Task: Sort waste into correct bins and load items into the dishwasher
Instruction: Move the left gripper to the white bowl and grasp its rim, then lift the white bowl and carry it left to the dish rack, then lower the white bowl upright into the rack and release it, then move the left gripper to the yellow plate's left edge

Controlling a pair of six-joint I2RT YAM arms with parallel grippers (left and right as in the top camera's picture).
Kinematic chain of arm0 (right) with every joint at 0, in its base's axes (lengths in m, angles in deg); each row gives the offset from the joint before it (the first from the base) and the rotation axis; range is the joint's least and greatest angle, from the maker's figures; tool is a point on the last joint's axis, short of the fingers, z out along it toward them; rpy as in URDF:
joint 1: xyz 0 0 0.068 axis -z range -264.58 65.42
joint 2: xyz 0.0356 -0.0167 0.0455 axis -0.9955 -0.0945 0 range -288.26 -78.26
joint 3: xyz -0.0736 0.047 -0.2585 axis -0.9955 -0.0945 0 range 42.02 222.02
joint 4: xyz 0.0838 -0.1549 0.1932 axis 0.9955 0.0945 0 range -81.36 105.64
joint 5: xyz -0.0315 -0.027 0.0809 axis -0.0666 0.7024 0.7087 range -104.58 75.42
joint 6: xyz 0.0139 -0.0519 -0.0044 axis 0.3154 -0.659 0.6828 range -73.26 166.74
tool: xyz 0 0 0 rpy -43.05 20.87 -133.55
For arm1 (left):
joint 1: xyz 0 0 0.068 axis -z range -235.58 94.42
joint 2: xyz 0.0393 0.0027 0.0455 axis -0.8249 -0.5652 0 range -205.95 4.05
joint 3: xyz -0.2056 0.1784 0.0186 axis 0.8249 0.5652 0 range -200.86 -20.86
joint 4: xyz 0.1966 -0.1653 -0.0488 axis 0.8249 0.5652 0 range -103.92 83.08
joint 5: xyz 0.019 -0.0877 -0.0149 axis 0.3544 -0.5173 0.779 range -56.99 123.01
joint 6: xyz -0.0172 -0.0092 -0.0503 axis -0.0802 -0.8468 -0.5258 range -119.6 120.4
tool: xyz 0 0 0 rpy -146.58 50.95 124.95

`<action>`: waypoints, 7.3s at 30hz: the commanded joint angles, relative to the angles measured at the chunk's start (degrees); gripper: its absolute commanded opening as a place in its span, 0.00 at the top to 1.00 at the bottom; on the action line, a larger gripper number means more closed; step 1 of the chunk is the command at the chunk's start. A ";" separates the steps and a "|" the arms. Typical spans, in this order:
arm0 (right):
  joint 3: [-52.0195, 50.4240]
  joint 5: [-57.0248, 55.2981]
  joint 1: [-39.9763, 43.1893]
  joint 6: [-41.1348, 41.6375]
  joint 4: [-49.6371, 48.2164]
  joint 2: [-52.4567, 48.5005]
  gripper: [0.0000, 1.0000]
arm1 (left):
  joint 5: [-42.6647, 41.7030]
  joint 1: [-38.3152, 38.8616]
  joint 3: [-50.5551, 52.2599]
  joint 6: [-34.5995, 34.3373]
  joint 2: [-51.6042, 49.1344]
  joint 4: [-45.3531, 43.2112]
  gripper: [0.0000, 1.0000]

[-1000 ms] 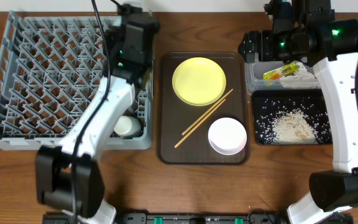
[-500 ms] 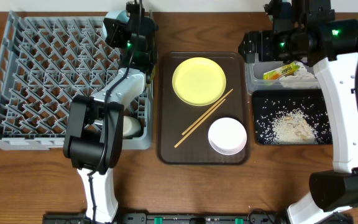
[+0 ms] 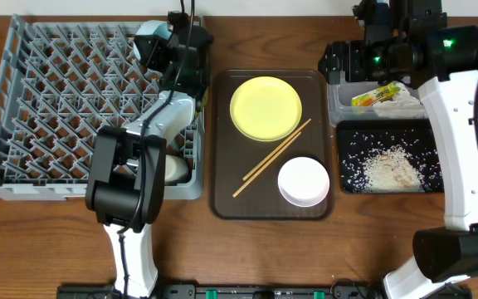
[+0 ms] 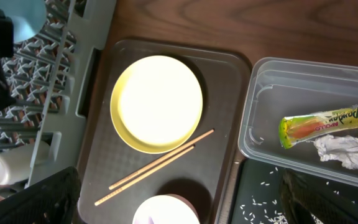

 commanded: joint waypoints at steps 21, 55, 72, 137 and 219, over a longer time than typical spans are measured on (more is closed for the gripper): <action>0.13 -0.11 -0.55 0.09 0.07 -0.35 0.01 | 0.70 6.56 0.46 -13.51 -0.17 12.22 0.37; 0.13 -0.11 -0.50 0.09 0.07 -0.35 0.01 | -74.25 22.47 8.11 -76.54 23.67 61.13 0.26; 0.13 -0.11 -0.76 0.09 0.09 -0.35 0.01 | -81.20 24.57 6.14 -79.23 6.88 57.83 0.37; 0.13 -0.11 -0.85 0.09 0.09 -0.35 0.01 | 20.22 9.94 11.98 -64.78 26.71 66.75 0.93; 0.13 -0.11 -0.87 0.09 0.07 -0.35 0.01 | 0.85 17.20 10.19 -68.32 15.65 66.10 0.25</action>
